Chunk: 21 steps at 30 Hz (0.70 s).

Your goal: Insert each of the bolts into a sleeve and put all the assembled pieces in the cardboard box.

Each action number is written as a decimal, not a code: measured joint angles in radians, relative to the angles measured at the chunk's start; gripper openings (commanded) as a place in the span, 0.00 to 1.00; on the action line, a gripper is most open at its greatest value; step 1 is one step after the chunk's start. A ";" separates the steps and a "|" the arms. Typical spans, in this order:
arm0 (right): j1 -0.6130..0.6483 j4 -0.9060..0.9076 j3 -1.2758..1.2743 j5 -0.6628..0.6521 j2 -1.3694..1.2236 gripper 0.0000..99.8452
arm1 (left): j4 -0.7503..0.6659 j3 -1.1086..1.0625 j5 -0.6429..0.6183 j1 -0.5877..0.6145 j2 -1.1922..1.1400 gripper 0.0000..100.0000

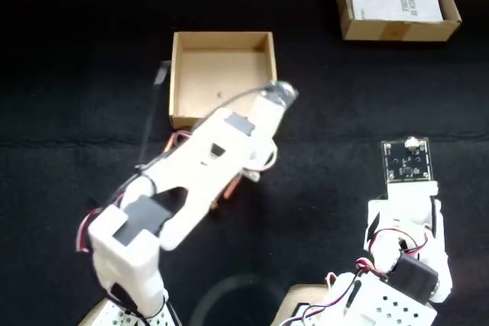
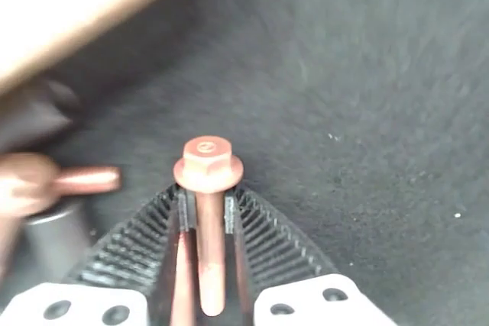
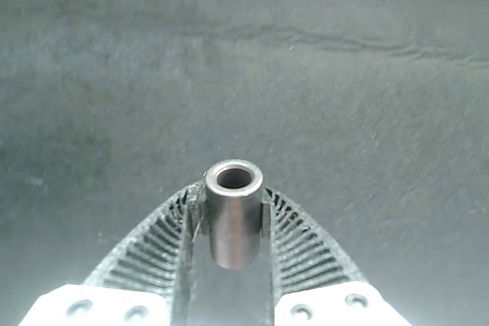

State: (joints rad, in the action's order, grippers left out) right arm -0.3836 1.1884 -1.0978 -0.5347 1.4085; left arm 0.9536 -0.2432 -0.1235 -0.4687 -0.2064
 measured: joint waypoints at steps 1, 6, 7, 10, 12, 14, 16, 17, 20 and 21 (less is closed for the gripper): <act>0.006 -0.011 0.000 0.038 0.000 0.01 | 0.000 -0.008 0.000 0.000 0.043 0.01; 0.100 -0.052 0.000 0.298 0.000 0.01 | 0.000 -0.100 0.000 -0.006 0.313 0.01; 0.133 -0.055 0.000 0.345 0.000 0.01 | 0.000 -0.127 0.000 -0.005 0.376 0.01; 0.247 -0.055 0.000 0.466 0.000 0.01 | 0.000 -0.213 0.000 -0.003 0.571 0.01; 0.331 -0.055 0.000 0.535 0.000 0.01 | 0.002 -0.270 0.000 -0.006 0.704 0.01; 0.411 -0.055 0.000 0.595 0.000 0.01 | 0.002 -0.325 0.000 -0.005 0.841 0.01; 0.502 -0.055 0.000 0.652 0.000 0.01 | 0.002 -0.384 0.000 0.008 0.979 0.01; 0.551 -0.055 0.000 0.671 0.000 0.01 | 0.002 -0.413 0.000 0.018 1.043 0.01; 0.687 -0.074 0.000 0.690 0.000 0.01 | 0.002 -0.502 0.000 0.066 1.229 0.01; 0.732 -0.087 0.000 0.694 0.000 0.01 | 0.002 -0.532 0.000 0.091 1.289 0.01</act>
State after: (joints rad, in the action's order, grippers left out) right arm 0.3483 1.1009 -1.0978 0.1588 1.4085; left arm 0.9551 -0.7756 -0.1235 -0.3782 1.0825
